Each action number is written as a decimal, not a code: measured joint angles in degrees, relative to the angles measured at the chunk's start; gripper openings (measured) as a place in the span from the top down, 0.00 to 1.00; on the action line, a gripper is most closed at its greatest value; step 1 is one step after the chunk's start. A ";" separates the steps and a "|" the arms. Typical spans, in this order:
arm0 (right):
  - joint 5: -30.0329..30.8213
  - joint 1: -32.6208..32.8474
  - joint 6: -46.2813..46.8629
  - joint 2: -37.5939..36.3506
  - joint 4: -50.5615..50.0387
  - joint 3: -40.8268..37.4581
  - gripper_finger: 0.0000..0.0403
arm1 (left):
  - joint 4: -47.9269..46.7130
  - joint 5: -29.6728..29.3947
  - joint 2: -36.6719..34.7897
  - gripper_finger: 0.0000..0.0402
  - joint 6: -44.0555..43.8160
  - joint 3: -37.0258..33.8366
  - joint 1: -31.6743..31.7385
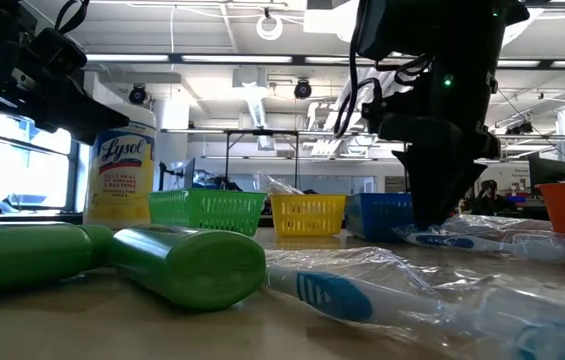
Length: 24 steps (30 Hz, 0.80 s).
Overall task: Pick & Place Travel size toiletries
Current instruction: Put the blue toothbrush into the yellow basket
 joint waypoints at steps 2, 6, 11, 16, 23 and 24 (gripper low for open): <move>0.06 0.00 -0.01 0.00 -0.15 -0.10 0.49 | 0.02 -0.13 0.00 1.00 0.00 0.00 0.00; 0.12 0.00 -0.11 0.00 0.19 -0.09 0.49 | 0.02 -0.13 0.02 1.00 0.00 0.00 0.02; -1.21 0.00 -0.10 2.05 0.68 -0.07 0.49 | 0.02 -0.13 0.02 1.00 0.00 0.00 0.00; -2.48 0.03 0.00 5.15 2.29 0.17 0.49 | 0.04 -0.13 0.03 1.00 0.00 0.00 0.00; -1.47 0.33 -0.63 4.52 3.02 0.02 0.51 | 0.02 -0.11 0.02 1.00 0.00 0.00 0.01; -1.36 0.50 -0.63 4.52 3.18 0.02 0.52 | 0.02 -0.09 0.02 1.00 0.02 0.00 0.00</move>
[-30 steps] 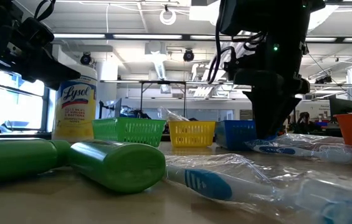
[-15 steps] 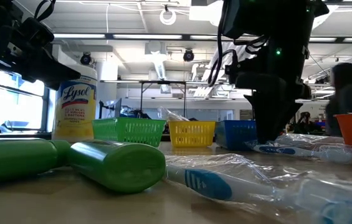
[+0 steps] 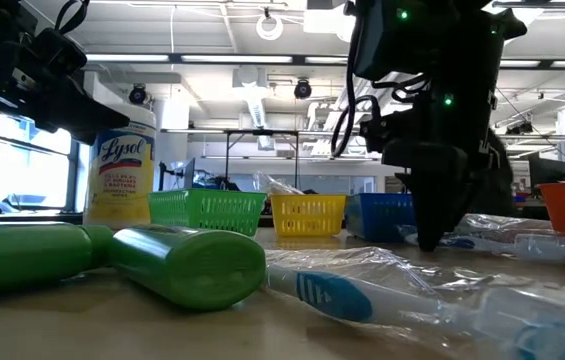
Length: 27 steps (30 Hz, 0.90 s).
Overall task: Pick & Place Travel size toiletries
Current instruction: Put the blue toothbrush into the yellow basket
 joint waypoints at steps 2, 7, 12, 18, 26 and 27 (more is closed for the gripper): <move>0.02 0.21 -0.19 0.00 0.39 -0.02 0.56 | 0.00 0.00 0.00 1.00 0.00 0.00 0.01; -0.41 1.38 -2.79 0.10 3.72 -0.13 0.74 | 0.00 0.00 0.00 1.00 0.00 0.00 0.00; -2.46 2.23 -7.37 0.17 9.54 -0.06 0.92 | 0.00 0.00 0.00 1.00 0.00 0.00 0.01; -5.80 2.23 -11.69 -0.80 12.81 -0.07 0.92 | 0.00 0.02 0.00 1.00 0.00 0.00 0.00; -4.85 3.08 -26.95 -8.61 19.31 -0.09 0.94 | -0.02 0.19 0.00 1.00 0.00 0.00 0.00; -5.00 3.26 -29.12 -10.22 20.84 0.04 0.96 | -0.02 0.20 0.02 1.00 0.00 0.00 0.01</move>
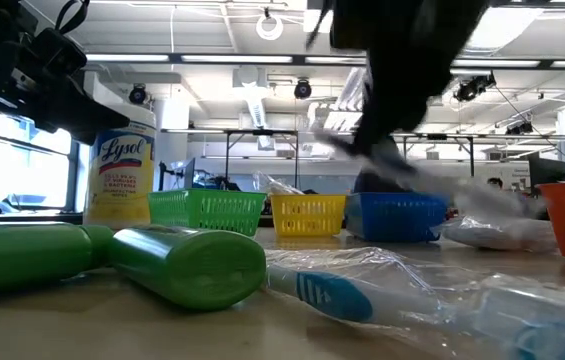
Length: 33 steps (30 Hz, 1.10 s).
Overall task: Pick & Place Travel size toiletries
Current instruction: Put the blue toothbrush into the yellow basket
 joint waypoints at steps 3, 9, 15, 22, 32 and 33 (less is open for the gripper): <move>-0.25 1.11 -6.78 -4.66 3.20 -0.15 0.96 | -0.01 -0.02 -0.02 1.00 0.00 0.00 0.01; -0.59 3.86 -18.36 -13.80 7.12 -0.04 0.90 | 0.25 -0.05 0.00 1.00 0.01 -0.09 0.01; -6.21 5.74 -28.15 -21.64 9.08 -0.14 0.96 | 0.17 -0.07 -0.02 1.00 1.08 -0.09 0.01; -6.94 4.69 -30.42 -30.47 14.79 -6.28 0.91 | 0.15 -0.09 -0.01 1.00 1.10 -0.11 0.01; -9.82 -2.45 -27.78 -48.97 32.81 -30.13 0.95 | 0.13 -0.26 -0.02 1.00 1.27 -0.18 0.01; -9.78 -2.99 -27.06 -50.52 34.44 -32.67 0.93 | 0.13 -0.26 -0.02 1.00 1.27 -0.18 0.01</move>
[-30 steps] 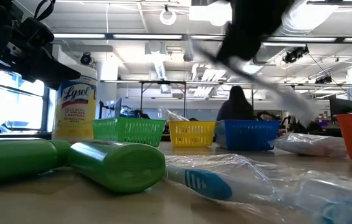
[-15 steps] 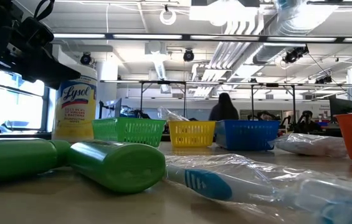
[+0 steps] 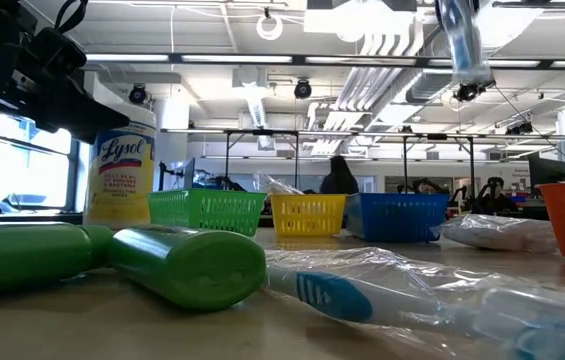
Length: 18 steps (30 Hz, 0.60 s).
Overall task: Pick & Place Travel size toiletries
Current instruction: Put the blue toothbrush into the yellow basket
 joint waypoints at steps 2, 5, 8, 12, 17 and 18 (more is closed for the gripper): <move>0.22 -1.09 1.83 -2.77 3.62 -4.46 0.90 | 0.02 0.00 0.02 1.00 0.00 -0.02 0.00; 0.09 -2.27 3.69 -6.03 7.58 -9.91 0.90 | 0.01 0.00 0.02 1.00 0.00 -0.02 0.00; -1.70 -2.74 3.63 -7.81 10.58 -14.04 0.93 | 0.07 0.02 0.01 1.00 0.00 -0.03 0.00; -2.34 -2.72 2.81 -8.85 15.33 -18.17 0.96 | 0.11 0.02 0.02 1.00 0.00 -0.04 0.00; -1.57 -2.72 2.72 -9.36 20.02 -21.66 0.91 | 0.29 0.04 0.00 1.00 0.00 -0.11 0.00; -1.42 -2.72 2.70 -9.33 20.24 -22.10 0.90 | 0.33 0.03 0.00 1.00 0.00 -0.11 0.00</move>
